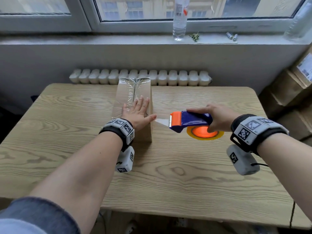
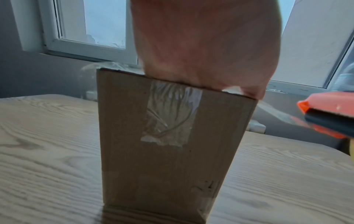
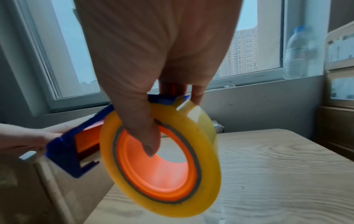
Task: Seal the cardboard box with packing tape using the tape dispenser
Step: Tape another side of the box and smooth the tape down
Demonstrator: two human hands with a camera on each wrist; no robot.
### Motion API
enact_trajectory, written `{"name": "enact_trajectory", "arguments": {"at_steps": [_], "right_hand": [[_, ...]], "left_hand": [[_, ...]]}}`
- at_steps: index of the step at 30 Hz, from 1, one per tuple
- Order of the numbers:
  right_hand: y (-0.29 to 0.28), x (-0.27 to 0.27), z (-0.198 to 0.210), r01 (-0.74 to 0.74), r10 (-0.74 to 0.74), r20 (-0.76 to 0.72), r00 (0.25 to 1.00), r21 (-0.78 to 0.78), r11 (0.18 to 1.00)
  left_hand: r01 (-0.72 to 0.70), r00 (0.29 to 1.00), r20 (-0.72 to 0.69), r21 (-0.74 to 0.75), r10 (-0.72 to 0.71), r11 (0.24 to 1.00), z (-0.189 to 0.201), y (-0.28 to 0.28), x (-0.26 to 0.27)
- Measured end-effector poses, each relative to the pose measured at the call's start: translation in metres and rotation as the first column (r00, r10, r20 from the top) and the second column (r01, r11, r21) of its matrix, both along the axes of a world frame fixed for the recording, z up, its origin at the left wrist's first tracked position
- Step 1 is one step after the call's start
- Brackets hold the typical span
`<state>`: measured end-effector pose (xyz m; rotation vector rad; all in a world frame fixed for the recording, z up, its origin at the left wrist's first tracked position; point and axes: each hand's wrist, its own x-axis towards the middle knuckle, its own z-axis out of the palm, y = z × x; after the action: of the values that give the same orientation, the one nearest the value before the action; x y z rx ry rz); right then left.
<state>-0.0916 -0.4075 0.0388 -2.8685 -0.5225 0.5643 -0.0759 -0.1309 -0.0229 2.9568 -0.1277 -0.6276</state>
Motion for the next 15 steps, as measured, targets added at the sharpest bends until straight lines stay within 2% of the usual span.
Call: {"name": "enact_trajectory", "arguments": {"at_steps": [9, 15], "right_hand": [[0.046, 0.018, -0.019, -0.102, 0.103, 0.004, 0.995, -0.094, 0.99], [0.075, 0.026, -0.034, -0.146, 0.147, 0.008, 0.989, -0.077, 0.986]], "left_hand": [[-0.023, 1.0, 0.002, -0.013, 0.023, 1.0, -0.003, 0.001, 0.004], [-0.069, 0.998, -0.006, -0.037, 0.069, 0.997, -0.002, -0.005, 0.005]]}}
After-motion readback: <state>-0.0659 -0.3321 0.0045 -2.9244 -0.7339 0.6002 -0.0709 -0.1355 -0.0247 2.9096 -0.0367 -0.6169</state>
